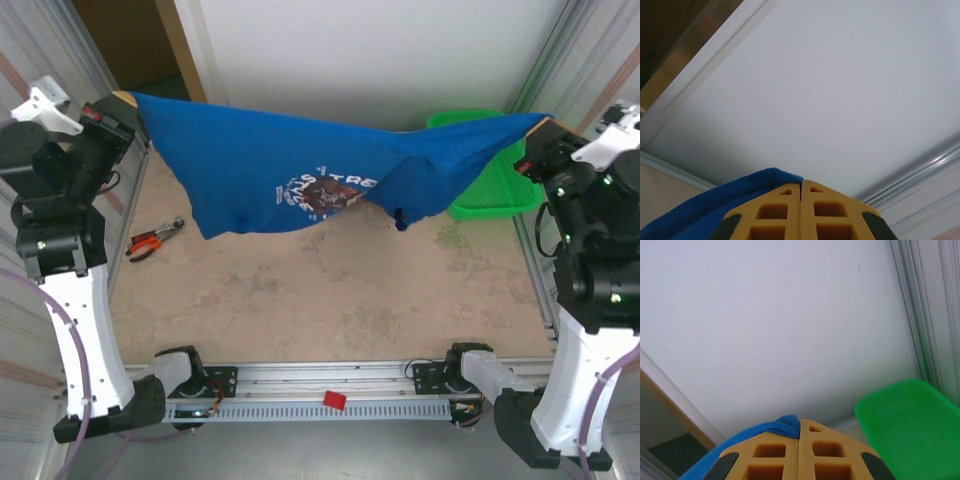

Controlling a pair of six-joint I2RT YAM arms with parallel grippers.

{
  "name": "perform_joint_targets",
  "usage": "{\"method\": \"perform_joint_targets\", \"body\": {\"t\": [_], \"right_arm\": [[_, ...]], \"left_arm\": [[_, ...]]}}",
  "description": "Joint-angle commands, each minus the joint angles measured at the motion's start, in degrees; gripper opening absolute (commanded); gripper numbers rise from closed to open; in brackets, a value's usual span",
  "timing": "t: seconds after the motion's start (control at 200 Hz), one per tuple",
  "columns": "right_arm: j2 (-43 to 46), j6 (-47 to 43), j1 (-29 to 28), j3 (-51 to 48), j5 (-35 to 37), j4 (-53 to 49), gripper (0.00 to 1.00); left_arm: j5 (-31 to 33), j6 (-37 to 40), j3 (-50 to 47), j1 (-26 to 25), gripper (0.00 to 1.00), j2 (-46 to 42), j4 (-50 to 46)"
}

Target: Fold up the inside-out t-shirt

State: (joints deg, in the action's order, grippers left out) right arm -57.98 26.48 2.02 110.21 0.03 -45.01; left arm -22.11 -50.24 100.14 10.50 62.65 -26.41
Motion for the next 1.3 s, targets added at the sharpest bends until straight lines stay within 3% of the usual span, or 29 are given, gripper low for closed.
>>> {"method": "perform_joint_targets", "body": {"t": [0.0,0.155,0.341,0.491,0.641,0.711,0.857,0.992,1.087,1.177,1.298], "right_arm": [[-1.7,1.1,0.7,2.7,-0.8,4.4,0.0],[-9.5,2.4,0.8,3.5,-4.1,8.0,0.0],[-23.2,3.5,0.9,5.0,-6.1,13.5,0.0],[-37.4,4.6,0.5,18.4,-8.2,12.9,0.0],[-51.1,5.4,-0.2,45.8,-7.9,5.1,0.0],[-50.7,7.4,0.4,46.4,-7.7,7.3,0.0],[-46.6,7.0,1.5,42.7,-8.6,7.5,0.0],[-37.5,5.4,1.4,29.0,-9.0,10.8,0.0],[-28.0,5.2,1.3,13.0,-9.1,15.1,0.0],[-17.3,6.0,0.7,-8.0,-8.5,20.3,0.0],[-3.9,7.5,-1.9,-30.5,-7.1,20.1,0.0]], "left_arm": [[0.8,-1.6,3.5,0.5,0.0,1.3,2.2],[-0.8,0.7,4.5,0.6,0.0,11.1,2.5],[-5.2,2.8,9.8,-0.2,0.0,30.3,4.8],[-12.1,-1.5,28.3,-1.0,0.0,47.8,4.5],[-13.2,-5.1,54.7,-2.0,0.0,61.3,0.4],[-13.0,-8.4,59.3,-1.6,0.0,62.7,1.8],[-13.5,-8.5,47.8,-1.3,0.0,53.9,8.6],[-14.4,-3.1,32.3,-1.8,0.0,43.8,10.2],[-15.3,0.0,18.3,-2.3,0.0,37.1,11.4],[-15.3,1.5,1.5,-2.7,0.0,30.9,14.7],[-14.9,2.1,-22.3,-2.8,0.0,23.2,20.3]]}}
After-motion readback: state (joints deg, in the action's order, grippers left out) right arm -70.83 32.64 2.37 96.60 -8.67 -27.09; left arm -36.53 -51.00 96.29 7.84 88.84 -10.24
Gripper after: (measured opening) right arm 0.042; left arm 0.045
